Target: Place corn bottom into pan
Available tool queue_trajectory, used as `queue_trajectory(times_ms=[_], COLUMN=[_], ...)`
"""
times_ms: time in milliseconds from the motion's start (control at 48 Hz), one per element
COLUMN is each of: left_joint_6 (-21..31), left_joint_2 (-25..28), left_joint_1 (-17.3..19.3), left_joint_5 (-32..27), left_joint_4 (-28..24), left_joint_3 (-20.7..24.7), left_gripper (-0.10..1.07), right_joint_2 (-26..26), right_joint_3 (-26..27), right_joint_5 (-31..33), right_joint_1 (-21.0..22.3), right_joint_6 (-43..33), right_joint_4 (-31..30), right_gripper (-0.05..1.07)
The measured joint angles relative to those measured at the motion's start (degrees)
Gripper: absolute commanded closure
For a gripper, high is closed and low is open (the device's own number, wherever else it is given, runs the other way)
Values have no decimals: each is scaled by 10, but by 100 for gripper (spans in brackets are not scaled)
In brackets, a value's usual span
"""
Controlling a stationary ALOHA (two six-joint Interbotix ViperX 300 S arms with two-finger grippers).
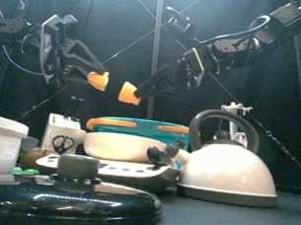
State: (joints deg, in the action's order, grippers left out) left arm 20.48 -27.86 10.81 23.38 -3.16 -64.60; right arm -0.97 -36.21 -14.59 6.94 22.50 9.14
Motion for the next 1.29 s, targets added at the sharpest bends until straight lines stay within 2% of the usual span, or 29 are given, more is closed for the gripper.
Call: queue_trajectory(times_ms=[333,583,771,938,1104,1292], left_joint_6=[-4,-4,-6,-6,-7,-7], left_joint_2=[-14,-56,-89,-93,-93,-93], left_joint_1=[0,-5,-40,-78,-108,-114], left_joint_5=[-8,-71,-140,-178,-195,-197], left_joint_4=[-18,-54,-89,-114,-130,-136], left_joint_3=[-13,-34,-52,-54,-56,-58], left_gripper=[39,39,39,39,39,39], right_joint_2=[-9,-3,33,62,84,93], right_joint_3=[-4,-4,1,24,49,56], right_joint_5=[10,30,55,80,94,109], right_joint_1=[-18,-54,-87,-92,-91,-91], right_joint_6=[-1,-2,-2,-4,-3,-2], right_joint_4=[0,24,47,57,75,80], right_gripper=[58,58,57,55,46,30])
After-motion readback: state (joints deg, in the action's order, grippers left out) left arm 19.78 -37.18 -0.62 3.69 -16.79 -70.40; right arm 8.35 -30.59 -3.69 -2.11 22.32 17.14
